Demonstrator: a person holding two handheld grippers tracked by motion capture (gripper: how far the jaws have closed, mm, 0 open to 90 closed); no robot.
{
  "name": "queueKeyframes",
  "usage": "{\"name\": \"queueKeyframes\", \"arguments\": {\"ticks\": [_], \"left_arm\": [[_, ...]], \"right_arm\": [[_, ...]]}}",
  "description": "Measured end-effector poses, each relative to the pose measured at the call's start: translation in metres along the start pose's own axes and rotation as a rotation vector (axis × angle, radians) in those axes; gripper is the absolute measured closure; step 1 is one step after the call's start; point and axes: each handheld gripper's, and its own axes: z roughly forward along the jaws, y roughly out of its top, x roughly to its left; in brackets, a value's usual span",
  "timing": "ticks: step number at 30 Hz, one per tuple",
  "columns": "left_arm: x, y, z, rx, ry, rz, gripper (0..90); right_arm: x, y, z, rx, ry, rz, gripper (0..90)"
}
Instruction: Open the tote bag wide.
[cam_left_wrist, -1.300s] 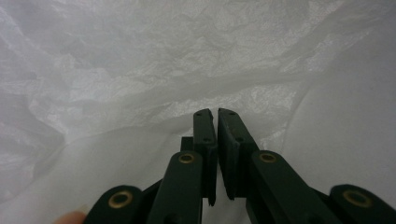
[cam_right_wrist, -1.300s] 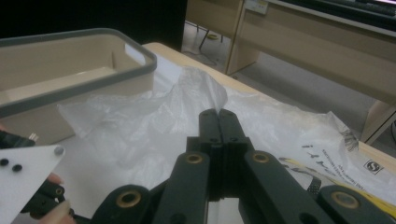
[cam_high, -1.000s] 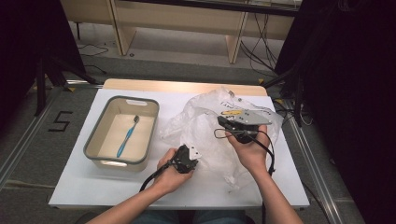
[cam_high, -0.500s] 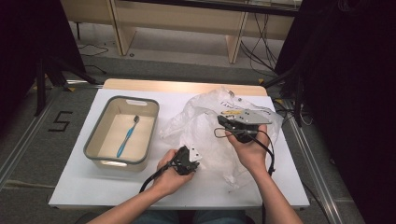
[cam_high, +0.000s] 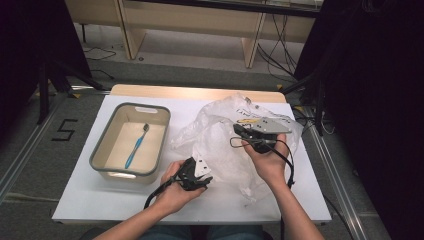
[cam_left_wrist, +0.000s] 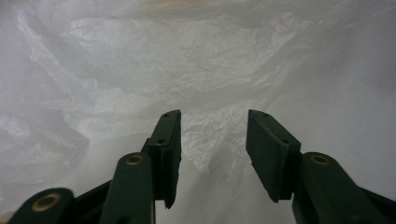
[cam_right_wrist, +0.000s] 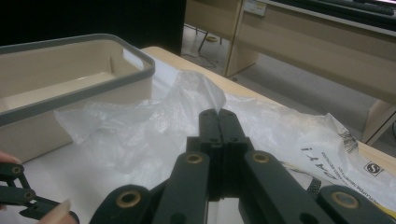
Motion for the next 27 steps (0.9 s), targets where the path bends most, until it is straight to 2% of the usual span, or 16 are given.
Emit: {"name": "queueKeyframes", "arguments": {"ticks": [4, 10, 13, 14, 22, 27], "left_arm": [[0.000, 0.000, -0.009, -0.016, 0.013, -0.002, 49.6], [-0.002, -0.001, -0.021, -0.030, 0.002, -0.025, 42.2], [-0.002, -0.002, -0.027, -0.036, 0.004, -0.024, 39.9], [-0.002, -0.002, -0.029, -0.050, 0.005, -0.036, 39.1], [0.007, -0.006, -0.043, -0.066, 0.022, -0.063, 35.5], [0.013, -0.010, -0.051, -0.093, 0.022, -0.077, 34.3]], "right_arm": [[0.000, 0.000, 0.000, 0.000, 0.000, 0.002, 90.0], [0.000, 0.000, 0.000, -0.001, 0.000, 0.001, 90.0], [-0.001, 0.000, 0.000, -0.001, -0.001, -0.002, 90.0], [0.000, 0.000, 0.000, -0.001, -0.001, -0.002, 90.0], [0.000, -0.001, 0.001, -0.001, 0.002, -0.003, 90.0], [0.000, -0.001, 0.001, 0.001, 0.003, 0.002, 90.0]]}}
